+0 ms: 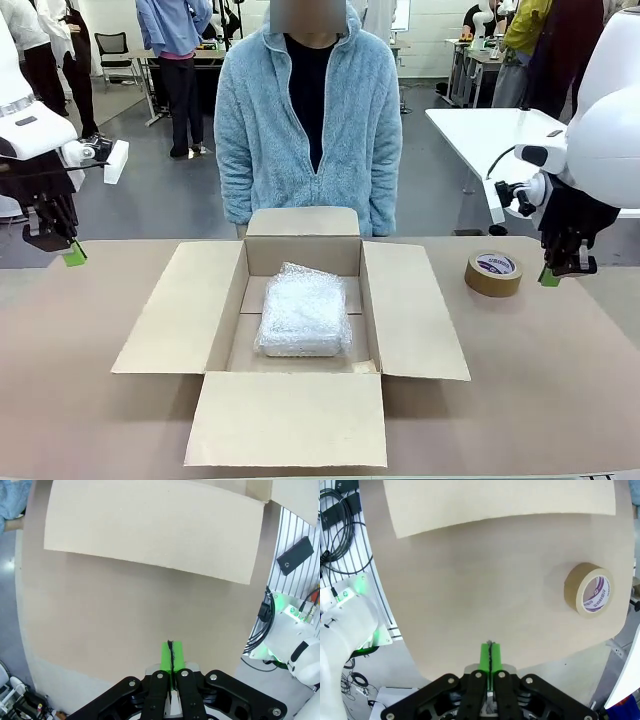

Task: Wrap the clocks to prevent damage.
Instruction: Once the human has placed the objects inside and stepped back, release both hands from the side flaps of the Package Box.

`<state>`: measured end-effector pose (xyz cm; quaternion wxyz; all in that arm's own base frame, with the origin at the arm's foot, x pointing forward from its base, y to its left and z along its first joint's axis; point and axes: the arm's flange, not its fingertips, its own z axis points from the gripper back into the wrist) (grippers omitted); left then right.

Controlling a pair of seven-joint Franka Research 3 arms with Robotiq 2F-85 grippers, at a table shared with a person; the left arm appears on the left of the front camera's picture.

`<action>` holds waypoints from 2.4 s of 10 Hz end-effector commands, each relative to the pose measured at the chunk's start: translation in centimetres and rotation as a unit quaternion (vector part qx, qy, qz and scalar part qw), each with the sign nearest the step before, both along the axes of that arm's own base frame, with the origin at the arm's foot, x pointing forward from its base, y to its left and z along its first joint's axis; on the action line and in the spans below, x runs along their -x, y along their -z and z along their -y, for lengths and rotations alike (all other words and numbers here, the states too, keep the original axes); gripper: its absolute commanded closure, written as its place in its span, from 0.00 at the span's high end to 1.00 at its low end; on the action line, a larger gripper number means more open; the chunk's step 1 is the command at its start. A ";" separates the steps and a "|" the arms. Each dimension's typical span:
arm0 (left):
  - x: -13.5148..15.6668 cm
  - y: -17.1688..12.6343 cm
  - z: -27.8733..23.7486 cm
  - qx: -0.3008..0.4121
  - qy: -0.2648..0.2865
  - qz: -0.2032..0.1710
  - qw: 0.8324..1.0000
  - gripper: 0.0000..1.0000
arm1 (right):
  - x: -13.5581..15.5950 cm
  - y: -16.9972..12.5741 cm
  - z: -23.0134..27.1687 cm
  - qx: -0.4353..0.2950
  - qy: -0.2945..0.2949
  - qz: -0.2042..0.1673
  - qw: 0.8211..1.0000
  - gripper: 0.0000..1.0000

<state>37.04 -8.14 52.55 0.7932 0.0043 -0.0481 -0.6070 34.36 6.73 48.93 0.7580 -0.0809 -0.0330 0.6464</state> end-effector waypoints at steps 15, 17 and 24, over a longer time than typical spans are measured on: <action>-1.0 8.4 -17.1 0.439 0.083 0.056 0.893 0.00 | -3.9 10.2 19.3 -0.480 -0.093 0.045 0.871 0.01; -1.0 8.4 -16.5 0.391 0.082 0.047 0.915 0.00 | -3.1 10.0 18.9 -0.471 -0.086 0.048 0.876 0.01; -1.1 8.6 -17.6 0.432 0.072 0.040 0.898 0.00 | -3.1 10.0 18.9 -0.471 -0.086 0.048 0.876 0.01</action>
